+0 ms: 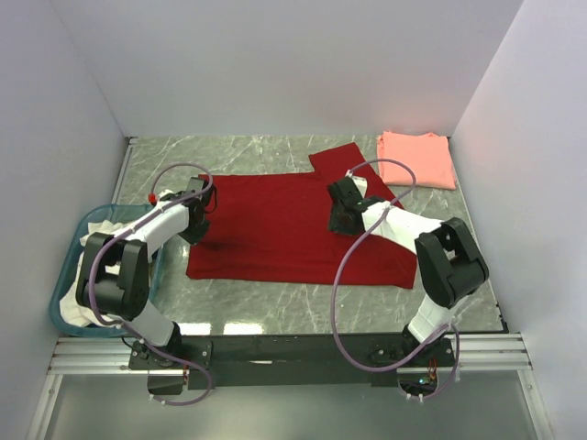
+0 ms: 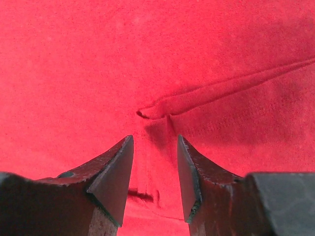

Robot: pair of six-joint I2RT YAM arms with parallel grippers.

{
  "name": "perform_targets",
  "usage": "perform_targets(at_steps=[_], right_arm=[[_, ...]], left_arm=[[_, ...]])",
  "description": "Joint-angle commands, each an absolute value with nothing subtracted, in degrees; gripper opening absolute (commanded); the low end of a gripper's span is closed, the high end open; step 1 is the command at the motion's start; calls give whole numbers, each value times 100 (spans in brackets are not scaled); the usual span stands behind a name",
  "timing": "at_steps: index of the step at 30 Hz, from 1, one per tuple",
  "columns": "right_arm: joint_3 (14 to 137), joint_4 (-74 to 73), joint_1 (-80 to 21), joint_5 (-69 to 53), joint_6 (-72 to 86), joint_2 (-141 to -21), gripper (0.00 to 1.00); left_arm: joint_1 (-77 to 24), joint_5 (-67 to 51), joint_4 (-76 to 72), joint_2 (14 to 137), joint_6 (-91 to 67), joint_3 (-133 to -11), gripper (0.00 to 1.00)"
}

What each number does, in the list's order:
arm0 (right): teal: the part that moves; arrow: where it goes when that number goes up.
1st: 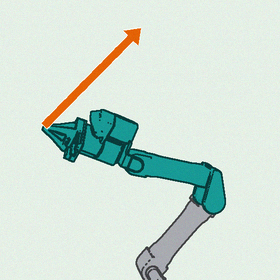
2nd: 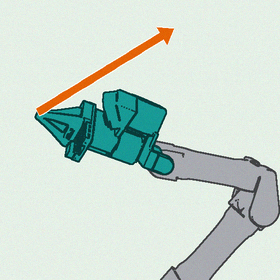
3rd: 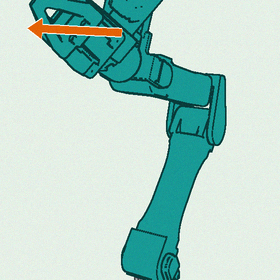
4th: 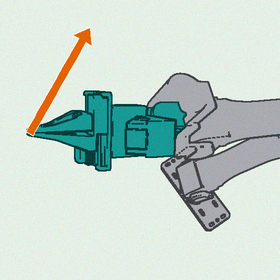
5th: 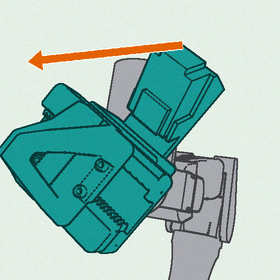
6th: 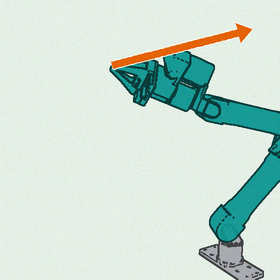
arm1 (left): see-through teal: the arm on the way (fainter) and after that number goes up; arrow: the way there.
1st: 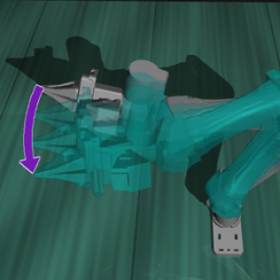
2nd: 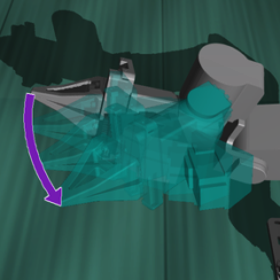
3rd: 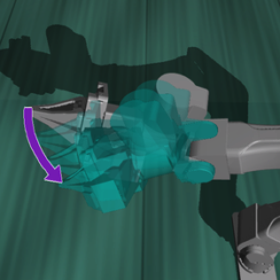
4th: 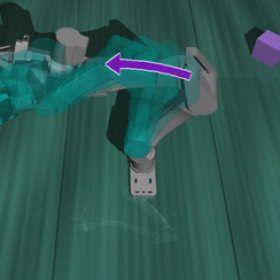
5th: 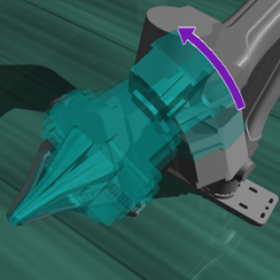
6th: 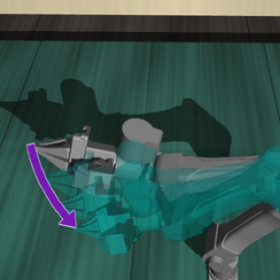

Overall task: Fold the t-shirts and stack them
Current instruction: Fold the tshirt

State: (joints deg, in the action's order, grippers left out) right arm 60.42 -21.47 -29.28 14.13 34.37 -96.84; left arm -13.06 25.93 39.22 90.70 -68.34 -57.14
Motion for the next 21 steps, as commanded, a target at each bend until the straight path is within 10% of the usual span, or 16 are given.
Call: perform_targets(at_steps=[1, 15, 21], right_arm=[[6380, -2013, -2971, 1573, 3366, -9825, 47], [6434, -1960, -2971, 1626, 3384, -10116, 39], [6451, -1995, -2971, 1687, 3375, -10134, 19]], left_arm=[[-1327, 2654, 3973, 8789, -6829, -5669, 1], [-1327, 2654, 4008, 8482, -6838, -5467, 1], [-1327, 2654, 4034, 8385, -6829, -5432, 1]])
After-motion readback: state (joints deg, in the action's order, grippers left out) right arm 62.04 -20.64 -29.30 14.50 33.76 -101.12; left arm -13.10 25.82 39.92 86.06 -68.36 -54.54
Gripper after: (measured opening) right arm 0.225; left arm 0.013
